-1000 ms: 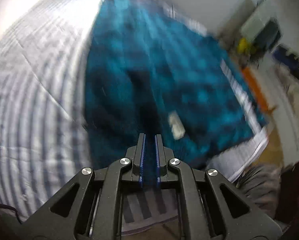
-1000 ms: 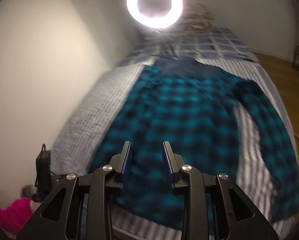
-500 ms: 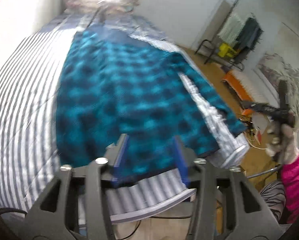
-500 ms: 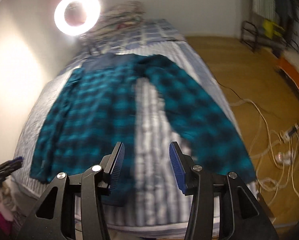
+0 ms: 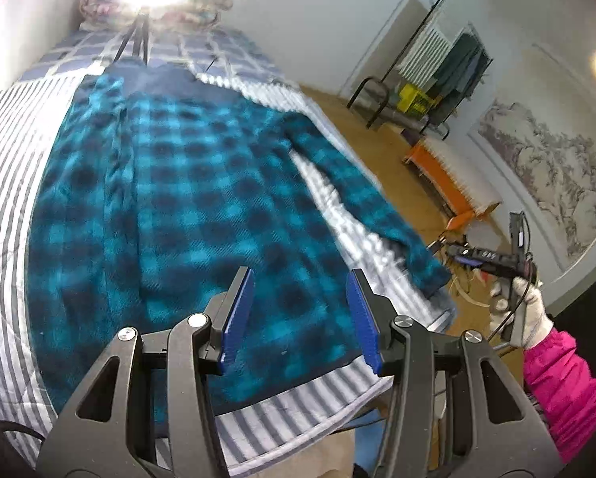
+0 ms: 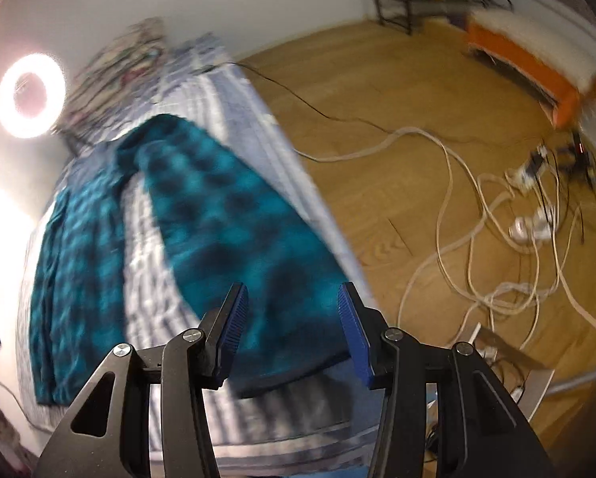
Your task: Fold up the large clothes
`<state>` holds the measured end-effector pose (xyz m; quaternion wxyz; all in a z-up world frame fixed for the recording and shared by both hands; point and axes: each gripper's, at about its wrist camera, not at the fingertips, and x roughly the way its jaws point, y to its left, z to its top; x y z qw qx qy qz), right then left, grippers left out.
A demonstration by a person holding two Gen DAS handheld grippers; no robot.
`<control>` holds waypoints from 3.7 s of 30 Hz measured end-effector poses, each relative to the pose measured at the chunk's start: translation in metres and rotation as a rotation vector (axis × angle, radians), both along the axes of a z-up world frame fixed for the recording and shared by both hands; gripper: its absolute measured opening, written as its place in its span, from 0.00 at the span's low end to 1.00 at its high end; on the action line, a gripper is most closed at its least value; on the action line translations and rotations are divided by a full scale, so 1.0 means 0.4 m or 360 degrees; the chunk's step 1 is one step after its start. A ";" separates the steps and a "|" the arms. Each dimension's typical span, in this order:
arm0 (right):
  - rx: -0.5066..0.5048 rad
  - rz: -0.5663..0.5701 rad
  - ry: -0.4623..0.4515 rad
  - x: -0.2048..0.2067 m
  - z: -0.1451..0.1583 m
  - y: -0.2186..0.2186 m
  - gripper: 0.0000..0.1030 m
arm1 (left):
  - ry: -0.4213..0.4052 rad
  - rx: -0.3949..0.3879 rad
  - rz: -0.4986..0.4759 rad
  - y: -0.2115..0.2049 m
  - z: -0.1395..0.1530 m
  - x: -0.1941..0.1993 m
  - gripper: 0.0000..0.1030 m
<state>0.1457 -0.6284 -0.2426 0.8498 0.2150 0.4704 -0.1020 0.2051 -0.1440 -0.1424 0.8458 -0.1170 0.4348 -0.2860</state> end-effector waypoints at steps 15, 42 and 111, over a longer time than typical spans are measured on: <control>0.0089 -0.0095 0.0196 0.030 -0.099 -0.064 0.04 | 0.0068 0.0082 -0.0037 -0.023 -0.065 0.020 0.47; 0.0111 0.0901 -0.0341 0.026 0.183 0.592 0.01 | 0.0086 0.0006 0.0115 0.066 -0.056 0.047 0.47; -0.0269 0.0526 -0.0148 0.934 0.085 0.525 0.54 | 0.0508 -0.0234 -0.0140 -0.104 -0.221 0.060 0.01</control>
